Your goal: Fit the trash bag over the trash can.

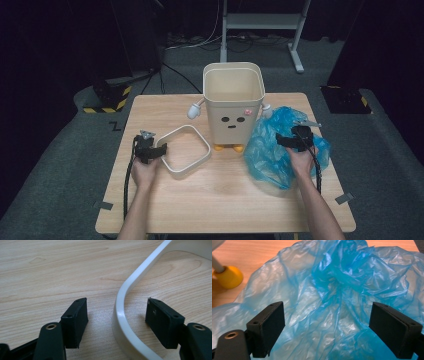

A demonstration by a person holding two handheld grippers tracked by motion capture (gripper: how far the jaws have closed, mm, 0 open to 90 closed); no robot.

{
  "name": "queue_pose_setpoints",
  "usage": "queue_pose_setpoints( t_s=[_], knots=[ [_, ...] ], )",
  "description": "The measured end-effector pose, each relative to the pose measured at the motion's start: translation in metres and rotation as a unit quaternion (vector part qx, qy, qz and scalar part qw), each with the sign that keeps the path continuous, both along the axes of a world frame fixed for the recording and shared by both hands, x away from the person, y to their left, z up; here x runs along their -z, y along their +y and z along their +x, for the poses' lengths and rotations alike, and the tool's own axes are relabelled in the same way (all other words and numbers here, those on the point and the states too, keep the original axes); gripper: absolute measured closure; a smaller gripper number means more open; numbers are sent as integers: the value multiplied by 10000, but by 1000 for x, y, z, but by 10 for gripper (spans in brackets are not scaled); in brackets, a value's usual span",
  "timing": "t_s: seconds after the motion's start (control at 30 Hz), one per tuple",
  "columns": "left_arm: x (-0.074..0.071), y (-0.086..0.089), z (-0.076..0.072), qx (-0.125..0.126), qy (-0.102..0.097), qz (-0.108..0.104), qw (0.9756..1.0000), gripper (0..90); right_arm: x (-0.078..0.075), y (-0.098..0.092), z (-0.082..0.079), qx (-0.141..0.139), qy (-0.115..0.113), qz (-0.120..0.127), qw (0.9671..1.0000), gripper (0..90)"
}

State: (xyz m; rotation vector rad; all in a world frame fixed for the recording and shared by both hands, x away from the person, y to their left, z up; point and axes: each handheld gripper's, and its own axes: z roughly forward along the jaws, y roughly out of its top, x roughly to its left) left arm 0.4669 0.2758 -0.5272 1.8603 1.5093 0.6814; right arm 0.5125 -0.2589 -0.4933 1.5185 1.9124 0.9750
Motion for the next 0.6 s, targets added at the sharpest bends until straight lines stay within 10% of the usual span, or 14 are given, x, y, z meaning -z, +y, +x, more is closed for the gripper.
queue_pose_setpoints(
  t_s=[0.6],
  knots=[
    [0, 0, 0, -2, 1, 3, 10000, 345, -10, 3, 28, 99, -35, -26, 9999, 110]
  ],
)
